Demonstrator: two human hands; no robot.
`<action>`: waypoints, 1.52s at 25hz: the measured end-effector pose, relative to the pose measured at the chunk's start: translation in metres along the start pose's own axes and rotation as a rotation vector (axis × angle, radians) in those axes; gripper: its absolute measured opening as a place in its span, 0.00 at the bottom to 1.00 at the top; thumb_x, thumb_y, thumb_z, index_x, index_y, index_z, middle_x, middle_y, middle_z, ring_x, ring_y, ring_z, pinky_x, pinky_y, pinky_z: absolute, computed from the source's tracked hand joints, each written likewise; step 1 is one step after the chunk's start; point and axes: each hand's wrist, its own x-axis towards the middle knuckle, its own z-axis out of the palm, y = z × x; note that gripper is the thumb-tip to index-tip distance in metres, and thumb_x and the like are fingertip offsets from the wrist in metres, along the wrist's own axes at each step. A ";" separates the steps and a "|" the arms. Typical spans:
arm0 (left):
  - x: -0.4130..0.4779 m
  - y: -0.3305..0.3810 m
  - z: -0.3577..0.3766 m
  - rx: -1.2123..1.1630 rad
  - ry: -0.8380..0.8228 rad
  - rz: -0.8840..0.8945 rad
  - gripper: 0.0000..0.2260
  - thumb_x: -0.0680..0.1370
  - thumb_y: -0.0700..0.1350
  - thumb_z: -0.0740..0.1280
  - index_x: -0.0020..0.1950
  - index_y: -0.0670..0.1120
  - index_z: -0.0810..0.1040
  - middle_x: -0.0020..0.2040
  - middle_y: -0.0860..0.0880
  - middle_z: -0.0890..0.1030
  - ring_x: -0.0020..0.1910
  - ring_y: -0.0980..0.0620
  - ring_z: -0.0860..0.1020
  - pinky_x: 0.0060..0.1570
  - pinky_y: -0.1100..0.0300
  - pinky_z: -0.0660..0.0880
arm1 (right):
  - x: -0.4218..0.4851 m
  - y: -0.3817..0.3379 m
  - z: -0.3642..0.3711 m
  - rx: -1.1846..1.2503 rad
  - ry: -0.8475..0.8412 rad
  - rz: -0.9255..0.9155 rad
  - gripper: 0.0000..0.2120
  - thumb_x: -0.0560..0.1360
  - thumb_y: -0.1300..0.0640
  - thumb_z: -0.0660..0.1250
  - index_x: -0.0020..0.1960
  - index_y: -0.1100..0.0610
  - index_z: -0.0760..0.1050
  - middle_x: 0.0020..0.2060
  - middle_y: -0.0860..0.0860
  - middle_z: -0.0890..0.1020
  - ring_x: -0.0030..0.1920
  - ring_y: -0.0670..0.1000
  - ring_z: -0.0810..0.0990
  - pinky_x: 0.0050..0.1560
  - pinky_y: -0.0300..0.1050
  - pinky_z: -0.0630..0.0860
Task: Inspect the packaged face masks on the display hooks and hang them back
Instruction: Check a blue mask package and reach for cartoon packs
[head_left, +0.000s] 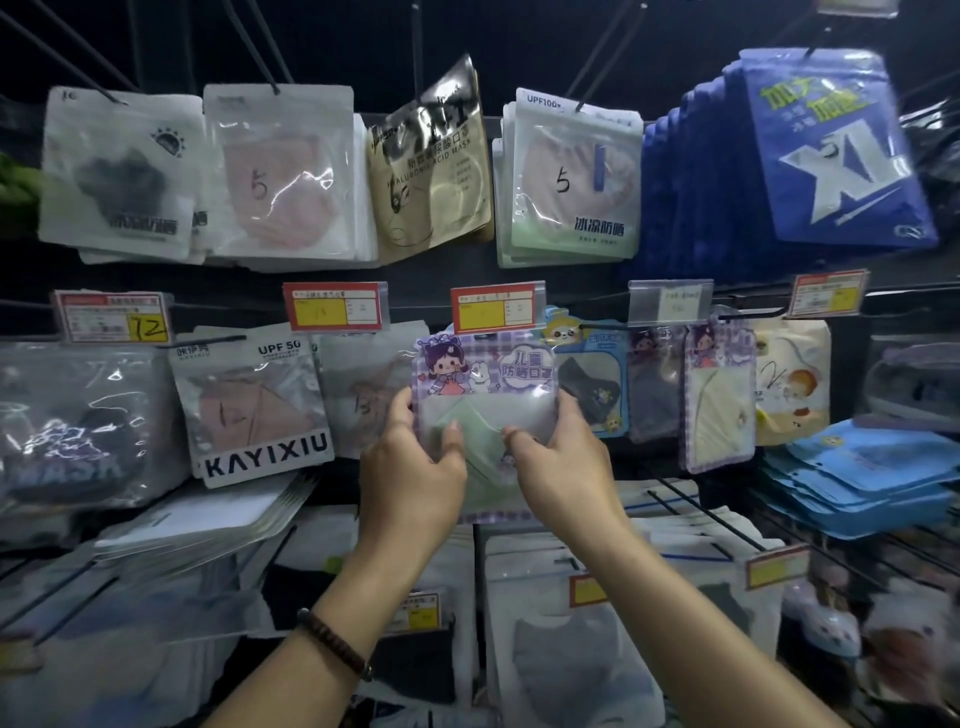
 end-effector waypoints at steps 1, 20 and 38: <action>-0.001 0.000 -0.002 0.008 0.020 0.018 0.24 0.84 0.49 0.70 0.79 0.50 0.70 0.50 0.63 0.76 0.40 0.69 0.75 0.38 0.74 0.72 | -0.001 0.002 0.001 0.019 0.020 -0.015 0.23 0.75 0.46 0.68 0.70 0.44 0.72 0.67 0.51 0.82 0.62 0.54 0.84 0.63 0.54 0.81; -0.035 0.000 -0.001 -0.515 0.032 0.040 0.22 0.82 0.44 0.71 0.74 0.58 0.73 0.60 0.62 0.85 0.60 0.60 0.84 0.59 0.53 0.83 | 0.002 0.020 -0.029 0.456 0.179 -0.219 0.13 0.81 0.54 0.74 0.65 0.44 0.84 0.45 0.47 0.88 0.44 0.48 0.88 0.45 0.49 0.86; -0.064 0.065 0.142 -0.584 0.080 0.046 0.24 0.81 0.48 0.72 0.77 0.57 0.74 0.66 0.59 0.84 0.61 0.58 0.84 0.63 0.51 0.82 | 0.036 0.093 -0.155 0.582 0.322 -0.163 0.13 0.77 0.59 0.78 0.60 0.51 0.87 0.37 0.48 0.89 0.37 0.43 0.84 0.41 0.37 0.81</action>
